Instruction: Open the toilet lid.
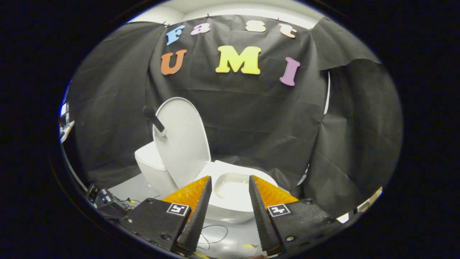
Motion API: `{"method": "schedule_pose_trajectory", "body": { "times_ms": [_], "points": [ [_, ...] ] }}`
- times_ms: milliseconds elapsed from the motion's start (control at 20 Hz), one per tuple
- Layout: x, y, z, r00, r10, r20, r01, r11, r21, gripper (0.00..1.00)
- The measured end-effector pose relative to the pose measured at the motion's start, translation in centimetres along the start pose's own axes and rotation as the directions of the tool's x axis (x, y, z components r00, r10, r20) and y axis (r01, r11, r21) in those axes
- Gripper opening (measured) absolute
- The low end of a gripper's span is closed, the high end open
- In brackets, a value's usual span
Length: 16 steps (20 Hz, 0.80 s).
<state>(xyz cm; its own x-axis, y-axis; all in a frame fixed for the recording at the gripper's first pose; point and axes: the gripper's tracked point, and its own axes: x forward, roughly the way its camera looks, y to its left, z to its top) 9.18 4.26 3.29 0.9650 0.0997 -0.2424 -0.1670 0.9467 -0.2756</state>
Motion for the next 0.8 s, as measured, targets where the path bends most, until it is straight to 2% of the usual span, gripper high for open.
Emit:
{"method": "schedule_pose_trajectory", "body": {
  "times_ms": [400,600,800],
  "points": [
    [-7.3,-4.0,-0.7,0.987,-0.095,0.131,0.086,0.994,0.073,0.66],
    [-10.0,-5.6,-1.2,0.973,-0.147,0.177,0.138,0.988,0.063,0.66],
    [-11.3,-6.8,-1.8,0.97,-0.171,0.175,0.163,0.985,0.061,1.0]
  ]
}}
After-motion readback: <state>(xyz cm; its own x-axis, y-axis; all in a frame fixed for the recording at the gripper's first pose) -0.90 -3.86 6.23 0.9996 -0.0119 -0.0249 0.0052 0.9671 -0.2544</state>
